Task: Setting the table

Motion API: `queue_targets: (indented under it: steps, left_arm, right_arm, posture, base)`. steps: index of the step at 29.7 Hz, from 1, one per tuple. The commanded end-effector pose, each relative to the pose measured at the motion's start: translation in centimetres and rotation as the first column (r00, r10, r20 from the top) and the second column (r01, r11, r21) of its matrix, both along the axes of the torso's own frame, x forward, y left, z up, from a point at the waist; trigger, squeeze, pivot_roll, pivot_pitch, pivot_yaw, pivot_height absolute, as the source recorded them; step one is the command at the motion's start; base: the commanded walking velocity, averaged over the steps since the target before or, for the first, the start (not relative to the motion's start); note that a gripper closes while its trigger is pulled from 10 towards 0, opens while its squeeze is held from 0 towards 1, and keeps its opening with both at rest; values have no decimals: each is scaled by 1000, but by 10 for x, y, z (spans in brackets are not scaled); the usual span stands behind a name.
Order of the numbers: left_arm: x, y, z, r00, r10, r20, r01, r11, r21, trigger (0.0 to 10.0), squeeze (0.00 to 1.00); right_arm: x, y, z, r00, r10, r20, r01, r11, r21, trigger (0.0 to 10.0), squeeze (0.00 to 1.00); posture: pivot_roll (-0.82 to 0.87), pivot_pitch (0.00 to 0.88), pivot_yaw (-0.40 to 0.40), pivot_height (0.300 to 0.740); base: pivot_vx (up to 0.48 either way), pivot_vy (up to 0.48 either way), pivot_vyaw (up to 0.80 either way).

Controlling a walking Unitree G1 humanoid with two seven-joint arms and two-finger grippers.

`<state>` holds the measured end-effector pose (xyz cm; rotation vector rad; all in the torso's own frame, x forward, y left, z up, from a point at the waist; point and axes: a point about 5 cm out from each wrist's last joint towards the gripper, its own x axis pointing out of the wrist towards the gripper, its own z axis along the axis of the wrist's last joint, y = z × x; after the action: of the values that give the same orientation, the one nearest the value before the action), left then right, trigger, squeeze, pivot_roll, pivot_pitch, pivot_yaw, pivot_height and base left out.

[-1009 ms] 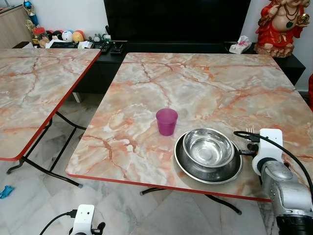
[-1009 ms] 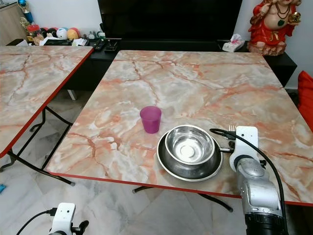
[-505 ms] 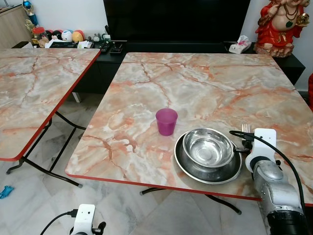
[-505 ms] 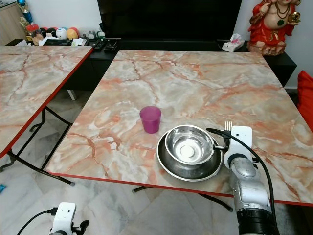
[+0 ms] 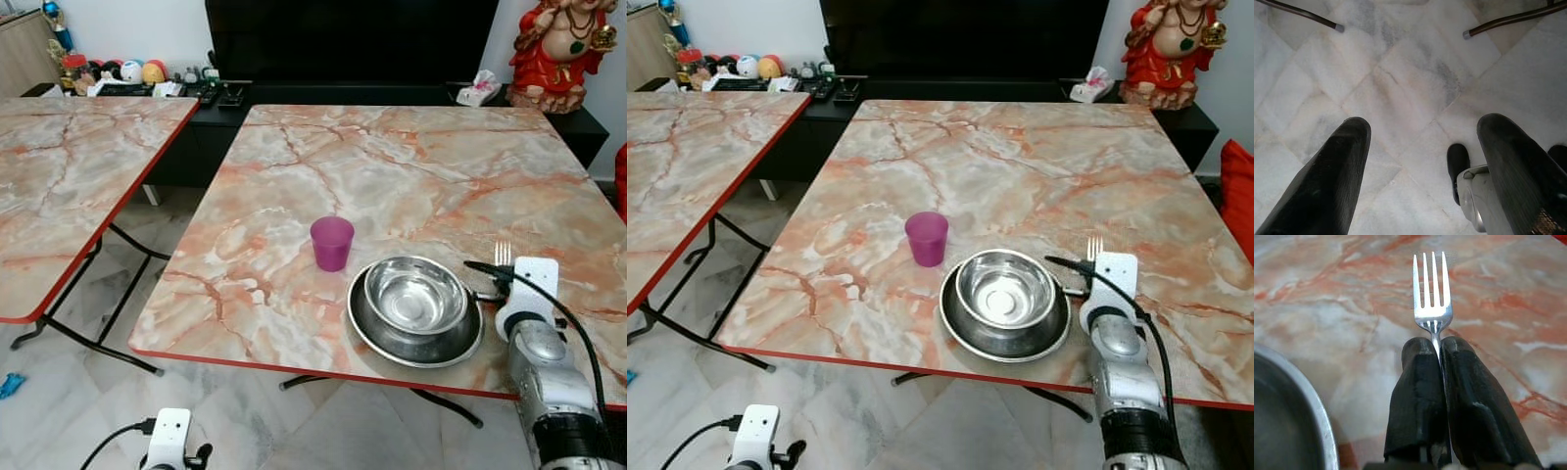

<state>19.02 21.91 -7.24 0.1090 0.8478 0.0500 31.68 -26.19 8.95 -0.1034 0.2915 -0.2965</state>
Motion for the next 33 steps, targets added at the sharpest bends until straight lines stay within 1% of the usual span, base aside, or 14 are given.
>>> queue_targets:
  steps: [1,14,23,33]
  left_arm:
    - [-2,3,-1,1000,0,-13,0,1000,5,10000,0]
    - [-3,3,-1,1000,-1,-20,2,1000,8,10000,0]
    - [-4,4,-1,1000,1,-21,-1,1000,9,10000,0]
    - [-4,5,-2,1000,1,-24,-1,1000,11,10000,0]
  right_arm:
    - [2,-2,1,1000,-11,13,11,1000,7,10000,0]
    - [4,0,-7,1000,10,14,-10,1000,13,10000,0]
    - [8,6,-10,999,38,32,-39,999,23,10000,0]
    - [9,6,-14,999,43,22,-44,999,23,10000,0]
  posture:
    - [42,23,42,740]
    - [48,25,43,740]
    - [53,25,43,740]
    - [55,26,44,740]
  base:
    - [0,0,0]
    - [0,0,0]
    - [0,0,0]
    - [0,0,0]
